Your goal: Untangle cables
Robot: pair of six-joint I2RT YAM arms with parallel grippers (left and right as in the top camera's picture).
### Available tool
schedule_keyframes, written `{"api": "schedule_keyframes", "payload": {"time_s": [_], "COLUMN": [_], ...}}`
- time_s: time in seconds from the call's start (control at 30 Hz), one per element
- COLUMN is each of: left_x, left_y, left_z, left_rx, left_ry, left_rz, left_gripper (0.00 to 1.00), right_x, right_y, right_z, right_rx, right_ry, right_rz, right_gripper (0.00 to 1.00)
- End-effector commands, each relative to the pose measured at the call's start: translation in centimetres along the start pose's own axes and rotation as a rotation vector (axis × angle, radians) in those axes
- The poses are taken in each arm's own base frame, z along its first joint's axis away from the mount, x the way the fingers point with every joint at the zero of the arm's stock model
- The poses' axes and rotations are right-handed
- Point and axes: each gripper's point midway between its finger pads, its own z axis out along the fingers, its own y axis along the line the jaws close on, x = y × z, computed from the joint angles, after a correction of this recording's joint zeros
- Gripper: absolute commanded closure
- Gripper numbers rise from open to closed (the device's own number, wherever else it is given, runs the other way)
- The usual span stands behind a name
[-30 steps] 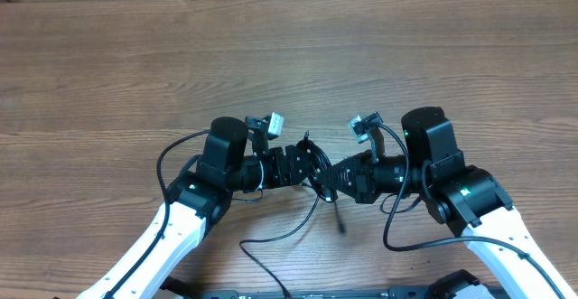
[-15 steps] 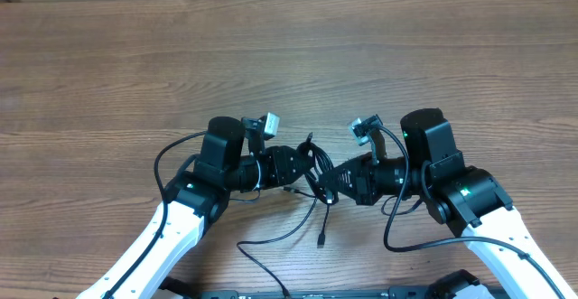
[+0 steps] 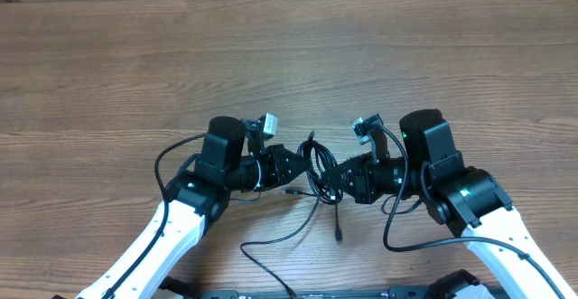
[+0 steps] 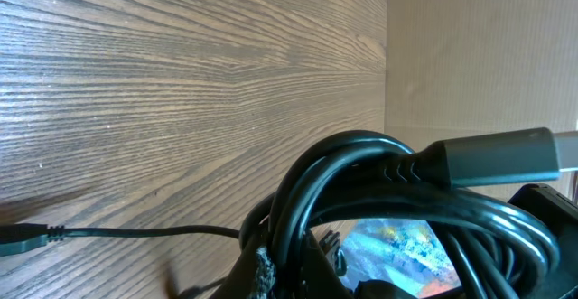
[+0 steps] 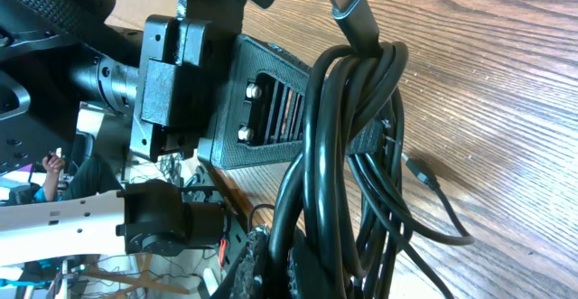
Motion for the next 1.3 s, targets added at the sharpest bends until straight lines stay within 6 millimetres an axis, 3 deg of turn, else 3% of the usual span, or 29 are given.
{"api": "schedule_keyframes", "payload": {"time_s": [0.0, 0.07, 0.23, 0.3, 0.5, 0.63, 0.77, 0.87, 1.0, 1.03, 1.07, 1.13, 1.27], "left_x": [0.0, -0.2, -0.1, 0.0, 0.5, 0.4, 0.4, 0.4, 0.0, -0.1, -0.2, -0.2, 0.7], "left_y": [-1.3, -1.5, -3.0, -3.5, -5.0, -5.0, -4.9, -4.8, -4.3, -4.1, -3.8, -3.8, -4.5], "left_z": [-0.2, -0.5, -2.2, -3.0, -4.2, -4.0, -3.9, -4.0, -4.1, -4.1, -4.2, -4.3, -4.6], "left_rx": [0.043, 0.057, 0.177, 0.223, 0.319, 0.310, 0.307, 0.306, 0.294, 0.285, 0.273, 0.277, 0.323], "left_ry": [0.018, 0.017, 0.070, 0.092, 0.139, 0.126, 0.121, 0.118, 0.107, 0.102, 0.099, 0.103, 0.157], "left_rz": [0.010, 0.012, 0.088, 0.107, 0.147, 0.161, 0.192, 0.201, 0.184, 0.173, 0.157, 0.148, 0.128], "left_gripper": [0.96, 0.96, 0.96, 0.96, 0.96, 0.96, 0.96, 0.96, 0.96, 0.96, 0.96, 0.96, 0.96], "right_x": [-0.8, -0.6, 0.3, 0.5, 0.0, 0.1, 0.1, -0.3, -0.9, -0.9, -0.5, 0.2, 1.7], "right_y": [0.0, -1.2, -7.0, -8.5, -9.7, -10.1, -8.8, -7.4, -4.5, -3.2, -0.6, 1.7, 2.7], "right_z": [-0.5, -0.5, -2.0, -2.6, -1.9, -0.9, 0.0, -0.4, -2.0, -2.4, -3.0, -3.7, -4.7], "right_rx": [0.043, 0.106, 0.439, 0.525, 0.555, 0.535, 0.446, 0.403, 0.334, 0.289, 0.187, 0.100, 0.087], "right_ry": [-0.031, -0.031, -0.035, -0.038, -0.047, -0.027, -0.003, -0.017, -0.074, -0.082, -0.080, -0.073, -0.056], "right_rz": [-0.028, -0.009, 0.065, 0.076, 0.132, 0.179, 0.164, 0.125, 0.059, 0.004, -0.132, -0.281, -0.468], "right_gripper": [0.96, 0.96, 0.96, 0.96, 0.96, 0.95, 0.76, 0.69, 0.67, 0.67, 0.66, 0.66, 0.66]}}
